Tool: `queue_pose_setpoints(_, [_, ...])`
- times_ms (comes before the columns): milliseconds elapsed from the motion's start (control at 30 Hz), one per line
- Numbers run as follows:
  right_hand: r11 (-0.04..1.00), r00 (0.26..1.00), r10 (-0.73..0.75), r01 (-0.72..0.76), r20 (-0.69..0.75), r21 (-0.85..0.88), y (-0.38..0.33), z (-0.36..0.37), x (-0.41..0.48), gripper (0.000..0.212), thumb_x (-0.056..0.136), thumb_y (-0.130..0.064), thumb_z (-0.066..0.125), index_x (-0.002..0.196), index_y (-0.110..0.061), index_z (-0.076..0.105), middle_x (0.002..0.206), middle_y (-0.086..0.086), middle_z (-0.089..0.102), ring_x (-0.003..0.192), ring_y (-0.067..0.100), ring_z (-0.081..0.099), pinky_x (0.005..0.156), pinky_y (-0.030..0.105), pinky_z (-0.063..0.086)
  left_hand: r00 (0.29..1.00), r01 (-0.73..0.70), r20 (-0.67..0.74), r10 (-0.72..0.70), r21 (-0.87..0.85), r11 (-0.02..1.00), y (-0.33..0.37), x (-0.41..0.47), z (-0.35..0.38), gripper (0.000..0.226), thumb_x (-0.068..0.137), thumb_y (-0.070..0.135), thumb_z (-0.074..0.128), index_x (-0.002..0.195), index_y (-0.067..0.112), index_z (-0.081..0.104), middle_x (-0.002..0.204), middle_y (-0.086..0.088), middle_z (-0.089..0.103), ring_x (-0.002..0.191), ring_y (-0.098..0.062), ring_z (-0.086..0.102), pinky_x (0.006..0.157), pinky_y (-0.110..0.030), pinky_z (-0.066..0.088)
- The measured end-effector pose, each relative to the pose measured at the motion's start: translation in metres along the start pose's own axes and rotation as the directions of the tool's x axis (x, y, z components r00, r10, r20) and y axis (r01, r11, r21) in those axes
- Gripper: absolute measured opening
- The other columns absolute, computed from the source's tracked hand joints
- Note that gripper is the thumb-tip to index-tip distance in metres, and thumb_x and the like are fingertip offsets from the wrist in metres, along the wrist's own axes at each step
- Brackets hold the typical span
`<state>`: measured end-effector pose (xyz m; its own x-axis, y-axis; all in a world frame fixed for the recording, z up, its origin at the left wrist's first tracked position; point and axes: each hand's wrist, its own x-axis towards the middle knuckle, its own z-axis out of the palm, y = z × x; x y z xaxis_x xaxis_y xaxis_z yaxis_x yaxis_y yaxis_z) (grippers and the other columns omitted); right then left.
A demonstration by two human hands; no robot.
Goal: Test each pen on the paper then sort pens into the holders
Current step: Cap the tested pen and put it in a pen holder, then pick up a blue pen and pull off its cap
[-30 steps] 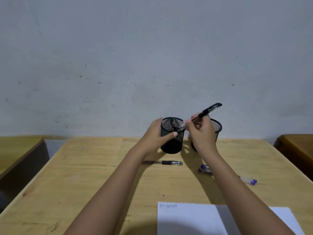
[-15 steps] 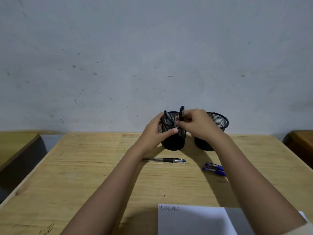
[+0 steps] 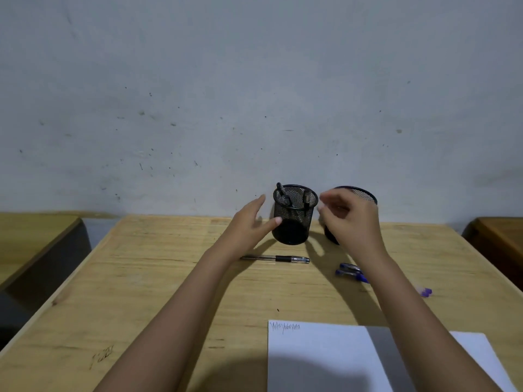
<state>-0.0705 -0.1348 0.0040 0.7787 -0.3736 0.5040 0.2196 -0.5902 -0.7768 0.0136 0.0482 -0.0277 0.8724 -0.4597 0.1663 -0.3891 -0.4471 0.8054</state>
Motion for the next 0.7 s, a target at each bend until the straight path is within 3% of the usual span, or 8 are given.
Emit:
queue_pose_setpoints(100, [0.997,0.994,-0.012,0.021,0.109,-0.080,0.004,0.007,-0.038,0.011,0.082,-0.011,0.063,0.087,-0.020,0.067,0.086,-0.004,0.069,0.084,0.016,0.066,0.078,0.028,0.053,0.999,0.045,-0.001,-0.045,0.137,0.990,-0.024,-0.034,-0.008,0.069,0.092,0.050,0.046,0.149,0.021,0.020,0.158,0.004,0.018,0.145,-0.011,0.014,0.118,-0.032,0.015])
queue_pose_setpoints(233, [0.937,0.892,0.057,0.107,0.448,-0.332,0.011,0.038,-0.060,0.033,0.090,-0.025,0.053,0.122,-0.019,0.059,0.121,-0.001,0.062,0.111,0.015,0.055,0.092,0.028,0.043,0.995,0.060,0.050,-0.085,0.378,0.924,-0.048,-0.075,-0.018,0.061,0.093,0.055,0.035,0.139,0.016,0.035,0.147,0.001,0.034,0.146,-0.025,0.012,0.117,-0.039,0.018])
queue_pose_setpoints(300, [0.899,0.855,0.019,0.213,0.519,-0.383,0.011,0.050,-0.063,0.025,0.091,-0.024,0.048,0.112,-0.017,0.060,0.112,0.002,0.064,0.103,0.020,0.057,0.079,0.031,0.047,0.989,0.094,0.056,-0.139,0.490,0.867,-0.053,-0.090,-0.020,0.067,0.094,0.054,0.033,0.147,0.013,0.024,0.158,-0.004,0.017,0.147,-0.022,0.003,0.119,-0.041,0.009])
queue_pose_setpoints(400, [0.827,0.849,-0.047,0.328,0.526,-0.456,0.016,0.063,-0.064,0.019,0.090,-0.018,0.044,0.096,-0.014,0.061,0.096,0.004,0.065,0.090,0.024,0.058,0.067,0.031,0.043,0.983,0.112,0.055,-0.174,0.573,0.812,-0.057,-0.105,-0.023,0.069,0.096,0.053,0.029,0.150,0.014,0.012,0.160,-0.004,0.002,0.147,-0.018,-0.003,0.119,-0.037,0.001])
queue_pose_setpoints(567, [0.722,0.849,-0.024,0.379,0.527,-0.579,0.009,0.063,-0.058,0.019,0.090,-0.019,0.048,0.099,-0.018,0.065,0.098,0.001,0.063,0.090,0.024,0.059,0.066,0.034,0.048,0.979,0.126,0.053,-0.194,0.593,0.795,-0.055,-0.114,-0.021,0.066,0.097,0.052,0.024,0.151,0.017,0.007,0.160,-0.002,-0.002,0.147,-0.016,-0.005,0.119,-0.035,-0.002])
queue_pose_setpoints(633, [0.772,0.865,-0.042,0.346,0.500,-0.533,0.000,0.058,-0.058,0.017,0.089,-0.022,0.053,0.100,-0.020,0.065,0.099,-0.003,0.064,0.092,0.021,0.059,0.068,0.033,0.048,0.977,0.132,0.057,-0.205,0.592,0.795,-0.053,-0.115,-0.021,0.066,0.098,0.052,0.024,0.151,0.017,0.007,0.160,-0.002,-0.002,0.147,-0.016,-0.004,0.119,-0.035,-0.002])
queue_pose_setpoints(700, [0.919,0.923,-0.040,0.184,0.382,-0.349,-0.011,0.051,-0.063,0.012,0.085,-0.020,0.059,0.096,-0.021,0.063,0.093,-0.006,0.063,0.086,0.015,0.058,0.070,0.031,0.048,0.975,0.138,0.061,-0.213,0.586,0.798,-0.050,-0.118,-0.021,0.066,0.098,0.051,0.025,0.151,0.016,0.007,0.160,-0.003,-0.001,0.147,-0.017,-0.004,0.118,-0.035,-0.001])
